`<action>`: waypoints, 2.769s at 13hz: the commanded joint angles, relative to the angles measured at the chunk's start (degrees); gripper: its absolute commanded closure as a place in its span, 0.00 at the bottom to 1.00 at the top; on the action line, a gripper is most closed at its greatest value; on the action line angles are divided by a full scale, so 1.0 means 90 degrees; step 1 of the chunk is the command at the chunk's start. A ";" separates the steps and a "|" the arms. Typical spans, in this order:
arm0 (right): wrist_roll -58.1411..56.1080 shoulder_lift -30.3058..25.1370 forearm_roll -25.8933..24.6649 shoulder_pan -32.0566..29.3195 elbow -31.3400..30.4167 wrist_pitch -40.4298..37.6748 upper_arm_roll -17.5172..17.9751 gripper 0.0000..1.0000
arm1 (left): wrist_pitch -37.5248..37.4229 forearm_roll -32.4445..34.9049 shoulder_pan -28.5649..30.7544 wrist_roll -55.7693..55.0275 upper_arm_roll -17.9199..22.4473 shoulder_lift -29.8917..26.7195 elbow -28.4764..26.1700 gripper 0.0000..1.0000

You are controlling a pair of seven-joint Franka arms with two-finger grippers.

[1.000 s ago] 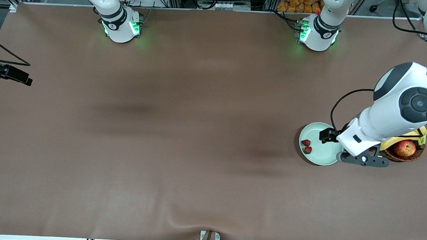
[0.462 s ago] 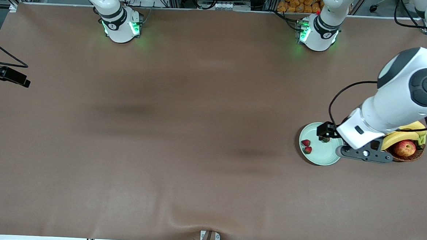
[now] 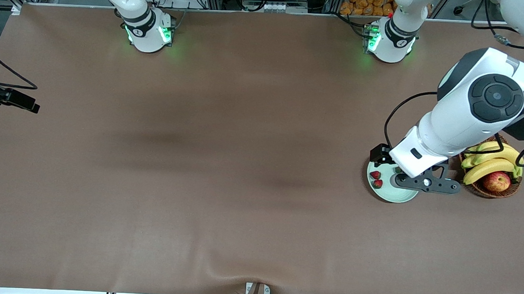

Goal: Collect all strawberries into plate

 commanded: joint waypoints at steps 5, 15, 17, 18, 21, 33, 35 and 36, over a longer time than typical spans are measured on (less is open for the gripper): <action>0.0014 -0.0035 0.0091 -0.0108 0.0043 -0.0050 0.0083 0.00 | -0.0160 -0.1919 -0.1637 0.0129 0.2965 -0.1341 0.0149 0.00; 0.0014 -0.0133 0.0091 -0.0108 0.0355 -0.0773 0.0093 0.00 | -0.0746 -0.3289 -0.2881 0.1681 0.6104 -0.3029 -0.0688 0.00; 0.0005 -0.0123 0.0101 -0.0127 0.0355 -0.0773 0.0083 0.00 | -0.0736 -0.3416 -0.2861 0.1721 0.6184 -0.3528 -0.1226 0.00; 0.0004 -0.0113 0.0101 -0.0137 0.0375 -0.0754 0.0083 0.00 | -0.0736 -0.3416 -0.2861 0.1721 0.6232 -0.3724 -0.1402 0.00; 0.0024 -0.0113 0.0091 -0.0117 0.0424 -0.0763 0.0083 0.00 | -0.0736 -0.3416 -0.2861 0.1847 0.6360 -0.4184 -0.1783 0.00; -0.0005 -0.0113 0.0091 -0.0040 0.0424 -0.0754 0.0083 0.00 | -0.0609 -0.3397 -0.2861 0.1985 0.6477 -0.4381 -0.1746 0.00; -0.0005 -0.0113 0.0091 -0.0020 0.0424 -0.0754 0.0073 0.00 | -0.0658 -0.3436 -0.2910 0.1984 0.6467 -0.4322 -0.1589 0.00; -0.0005 -0.0113 0.0091 -0.0020 0.0424 -0.0754 0.0073 0.00 | -0.0658 -0.3465 -0.2910 0.2004 0.6467 -0.4322 -0.1589 0.00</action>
